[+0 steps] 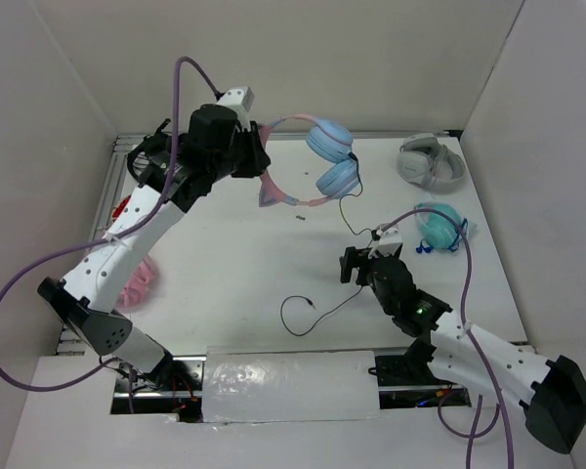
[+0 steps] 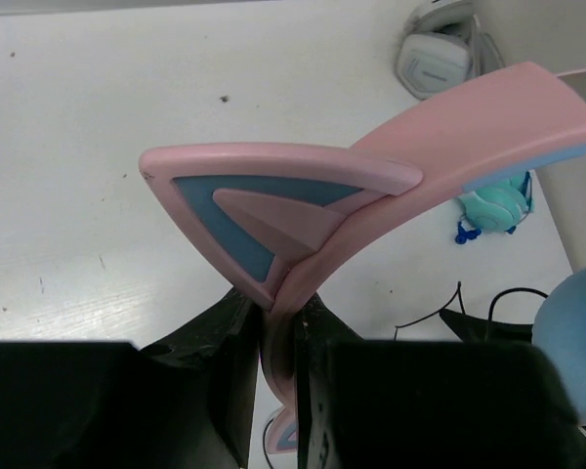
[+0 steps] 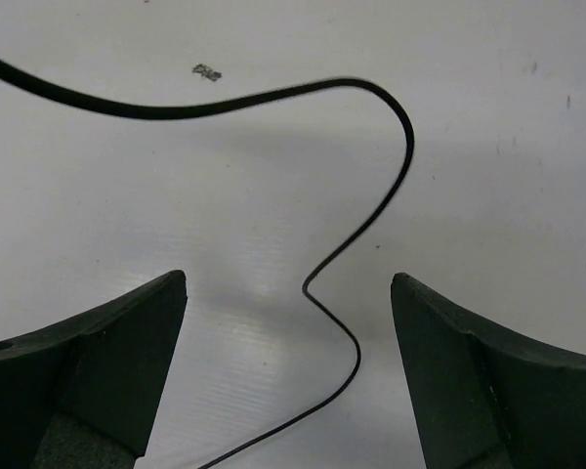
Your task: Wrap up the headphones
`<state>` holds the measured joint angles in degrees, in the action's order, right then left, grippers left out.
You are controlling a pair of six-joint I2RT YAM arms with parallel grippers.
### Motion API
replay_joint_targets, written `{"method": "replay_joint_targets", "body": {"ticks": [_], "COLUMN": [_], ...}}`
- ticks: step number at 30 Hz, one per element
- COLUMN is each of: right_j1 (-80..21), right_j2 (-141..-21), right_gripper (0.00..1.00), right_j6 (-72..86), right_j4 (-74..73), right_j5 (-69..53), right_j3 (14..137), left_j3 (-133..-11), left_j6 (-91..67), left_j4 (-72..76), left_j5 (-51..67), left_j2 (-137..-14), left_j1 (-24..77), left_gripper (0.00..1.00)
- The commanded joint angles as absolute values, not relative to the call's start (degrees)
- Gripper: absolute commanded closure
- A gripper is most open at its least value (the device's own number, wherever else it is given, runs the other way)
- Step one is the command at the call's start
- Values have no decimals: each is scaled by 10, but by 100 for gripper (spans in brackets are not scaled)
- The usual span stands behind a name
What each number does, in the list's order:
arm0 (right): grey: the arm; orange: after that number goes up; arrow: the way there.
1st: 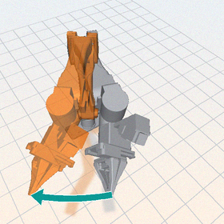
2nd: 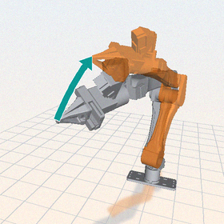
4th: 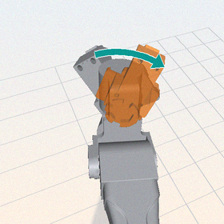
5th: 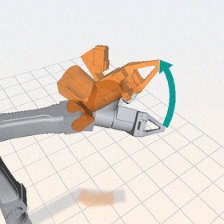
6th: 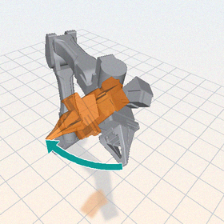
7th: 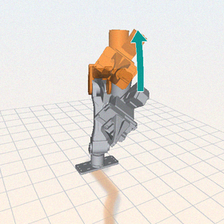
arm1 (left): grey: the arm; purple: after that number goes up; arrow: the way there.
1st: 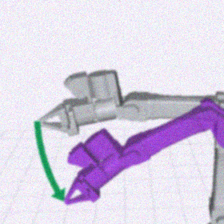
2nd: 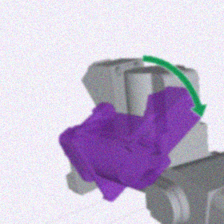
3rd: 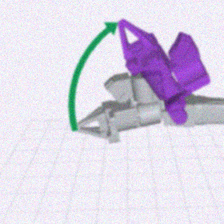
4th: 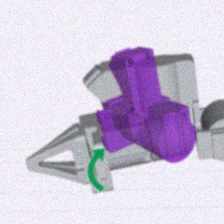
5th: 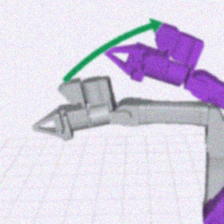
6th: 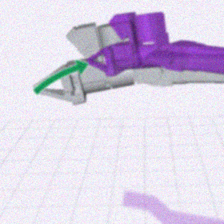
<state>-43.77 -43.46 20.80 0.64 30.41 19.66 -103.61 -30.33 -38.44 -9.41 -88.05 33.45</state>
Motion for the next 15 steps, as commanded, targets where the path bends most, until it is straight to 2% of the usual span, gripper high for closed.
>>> {"method": "replay_joint_targets", "body": {"ticks": [1,6,9,15], "right_j1": [-418,-372,-346,-338], "right_j2": [-391,-377,-418,-497], "right_gripper": [9,8,8,11], "right_j6": [69,23,18,11], "right_j4": [127,173,191,157], "right_j5": [208,99,38,19], "right_j3": [180,161,166,220], "left_j3": [-1071,-1054,-1056,-1084], "left_j6": [-276,-261,-253,-243], "left_j4": [-318,-299,-293,-293], "left_j5": [-31,56,80,136], "left_j2": [-846,-829,-825,-822], "left_j1": [316,298,296,277], "left_gripper": [100,100,100,100]}}
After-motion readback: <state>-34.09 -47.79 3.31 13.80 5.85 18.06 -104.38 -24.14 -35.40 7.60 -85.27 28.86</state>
